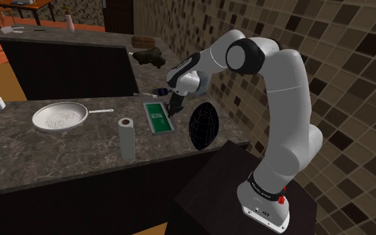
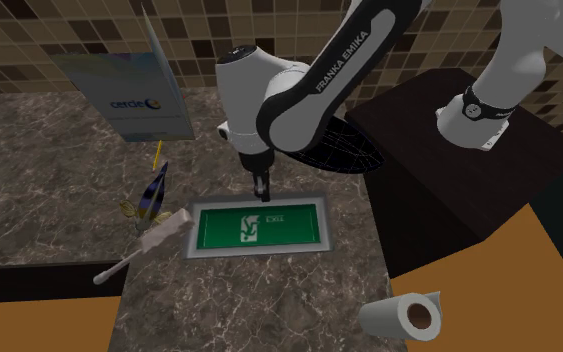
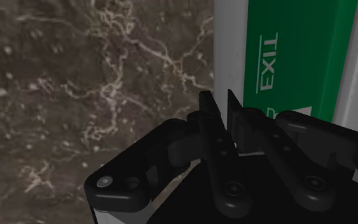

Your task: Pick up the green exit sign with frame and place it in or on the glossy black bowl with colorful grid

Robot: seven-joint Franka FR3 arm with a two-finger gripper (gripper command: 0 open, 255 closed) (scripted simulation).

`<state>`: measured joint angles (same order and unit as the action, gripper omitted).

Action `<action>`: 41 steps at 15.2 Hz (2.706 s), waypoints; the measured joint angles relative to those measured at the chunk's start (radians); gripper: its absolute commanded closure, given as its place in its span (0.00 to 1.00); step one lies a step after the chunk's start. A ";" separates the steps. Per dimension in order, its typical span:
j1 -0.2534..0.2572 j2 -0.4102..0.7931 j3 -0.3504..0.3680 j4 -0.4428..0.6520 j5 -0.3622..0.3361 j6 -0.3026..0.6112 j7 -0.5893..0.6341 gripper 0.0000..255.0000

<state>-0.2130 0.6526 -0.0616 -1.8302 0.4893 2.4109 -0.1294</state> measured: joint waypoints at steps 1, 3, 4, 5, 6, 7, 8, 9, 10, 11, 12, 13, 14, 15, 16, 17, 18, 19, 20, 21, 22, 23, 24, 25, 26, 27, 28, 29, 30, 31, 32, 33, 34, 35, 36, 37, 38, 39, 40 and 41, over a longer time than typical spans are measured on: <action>0.002 -0.011 -0.002 -0.005 -0.003 -0.006 0.003 1.00; 0.004 -0.030 -0.007 -0.006 -0.010 -0.023 0.012 1.00; 0.005 -0.038 -0.009 -0.005 -0.013 -0.031 0.017 1.00; 0.006 -0.049 -0.011 -0.010 -0.015 -0.037 0.020 1.00; 0.009 -0.060 -0.013 -0.011 -0.020 -0.047 0.026 1.00; 0.009 -0.067 -0.015 -0.007 -0.023 -0.057 0.029 1.00; 0.009 -0.080 -0.017 -0.016 -0.025 -0.062 0.030 1.00; 0.011 -0.094 -0.019 -0.023 -0.028 -0.068 0.035 1.00; 0.012 -0.105 -0.021 -0.025 -0.032 -0.077 0.038 1.00; 0.014 -0.114 -0.023 -0.024 -0.036 -0.086 0.045 1.00; 0.016 -0.123 -0.025 -0.021 -0.040 -0.097 0.051 1.00; 0.017 -0.133 -0.027 -0.021 -0.044 -0.105 0.056 1.00; 0.018 -0.140 -0.028 -0.023 -0.046 -0.110 0.059 1.00; 0.019 -0.149 -0.030 -0.020 -0.050 -0.121 0.064 1.00; 0.018 -0.157 -0.032 -0.018 -0.054 -0.132 0.067 1.00; 0.020 -0.165 -0.034 -0.017 -0.057 -0.140 0.073 1.00; 0.021 -0.174 -0.035 -0.017 -0.060 -0.148 0.076 1.00; 0.022 -0.182 -0.037 -0.015 -0.063 -0.157 0.080 1.00; 0.022 -0.192 -0.039 -0.016 -0.067 -0.166 0.085 1.00; 0.023 -0.198 -0.040 -0.011 -0.071 -0.177 0.090 1.00; 0.025 -0.206 -0.041 -0.010 -0.074 -0.185 0.094 1.00; 0.026 -0.217 -0.043 -0.011 -0.077 -0.193 0.099 1.00; 0.027 -0.227 -0.044 -0.010 -0.081 -0.204 0.104 1.00; 0.026 -0.232 -0.046 -0.003 -0.085 -0.216 0.108 1.00; 0.026 -0.240 -0.048 -0.002 -0.088 -0.225 0.110 1.00; 0.026 -0.247 -0.049 0.004 -0.091 -0.237 0.116 1.00; 0.026 -0.251 -0.050 0.009 -0.094 -0.246 0.118 1.00; 0.022 -0.264 -0.053 -0.002 -0.095 -0.249 0.112 1.00; 0.017 -0.285 -0.057 -0.034 -0.094 -0.241 0.100 1.00; 0.011 -0.304 -0.061 -0.064 -0.094 -0.234 0.086 1.00; 0.003 -0.336 -0.067 -0.107 -0.095 -0.228 0.069 1.00; -0.007 -0.360 -0.074 -0.141 -0.095 -0.222 0.049 1.00; -0.017 -0.384 -0.082 -0.172 -0.097 -0.221 0.031 1.00; -0.026 -0.398 -0.089 -0.196 -0.097 -0.215 0.012 1.00; -0.033 -0.421 -0.095 -0.226 -0.099 -0.212 -0.001 1.00; -0.044 -0.434 -0.104 -0.243 -0.101 -0.214 -0.021 1.00; -0.053 -0.457 -0.112 -0.265 -0.107 -0.219 -0.035 1.00; -0.064 -0.485 -0.122 -0.298 -0.112 -0.218 -0.054 1.00; -0.076 -0.504 -0.132 -0.327 -0.115 -0.214 -0.077 1.00; -0.084 -0.520 -0.140 -0.345 -0.120 -0.216 -0.089 1.00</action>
<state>-0.2969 0.1321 -0.2018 -2.1754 0.3696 2.1953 -0.2185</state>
